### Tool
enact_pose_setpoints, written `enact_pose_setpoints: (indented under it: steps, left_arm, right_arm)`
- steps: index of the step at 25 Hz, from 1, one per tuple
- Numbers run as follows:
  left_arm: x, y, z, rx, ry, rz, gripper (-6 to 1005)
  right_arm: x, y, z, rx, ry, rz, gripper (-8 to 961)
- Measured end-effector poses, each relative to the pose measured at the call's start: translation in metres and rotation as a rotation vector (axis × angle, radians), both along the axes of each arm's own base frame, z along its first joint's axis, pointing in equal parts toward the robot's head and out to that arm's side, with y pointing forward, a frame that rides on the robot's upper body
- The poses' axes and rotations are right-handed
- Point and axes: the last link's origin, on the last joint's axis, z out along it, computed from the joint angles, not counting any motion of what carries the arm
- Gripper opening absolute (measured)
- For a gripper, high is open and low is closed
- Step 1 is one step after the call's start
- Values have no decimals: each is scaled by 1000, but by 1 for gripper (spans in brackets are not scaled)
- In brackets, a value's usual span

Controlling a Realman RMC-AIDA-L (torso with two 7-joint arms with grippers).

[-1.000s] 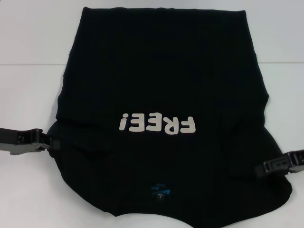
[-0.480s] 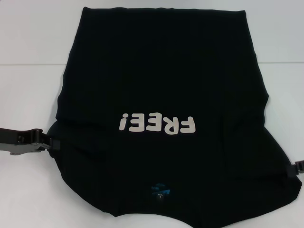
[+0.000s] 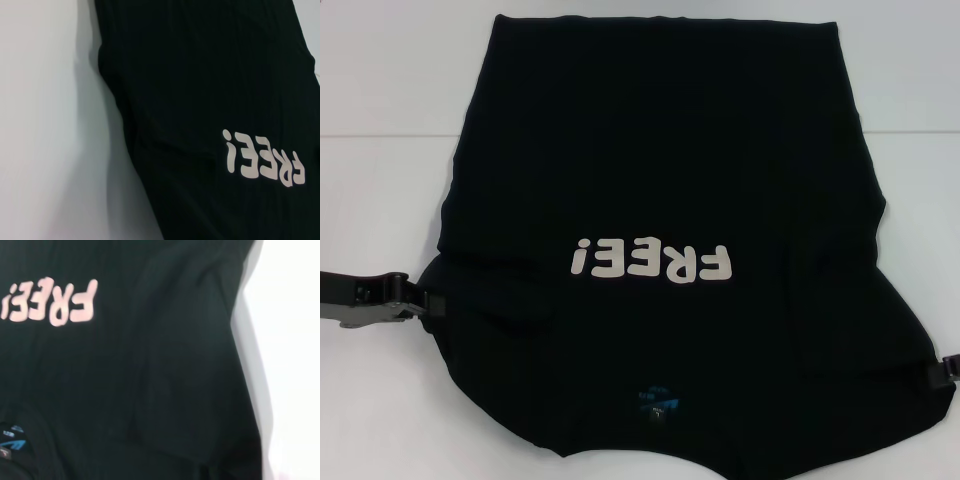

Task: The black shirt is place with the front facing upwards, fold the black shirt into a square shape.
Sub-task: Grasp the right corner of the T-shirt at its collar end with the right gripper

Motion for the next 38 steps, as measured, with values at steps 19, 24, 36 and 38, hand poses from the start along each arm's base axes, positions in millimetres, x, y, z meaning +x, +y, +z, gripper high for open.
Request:
enact_pose_setpoints:
  steps: [19,24,36,38]
  left_arm:
    - [0,1,-1,0,2,-2,75]
    - [0,1,-1,0,2,-2,77]
    - [0,0,-1,-2,-2,-2,80]
    - [1,0,-1,-1,-3,-3,80]
  right_arm:
    - [-7,3,-10,-24,0,17,941]
    - [-9,3,-13,-33,2,23,941]
    - [-17,7,-22,-53,3,46,941]
    - [-19,7,-25,-62,7,51,941]
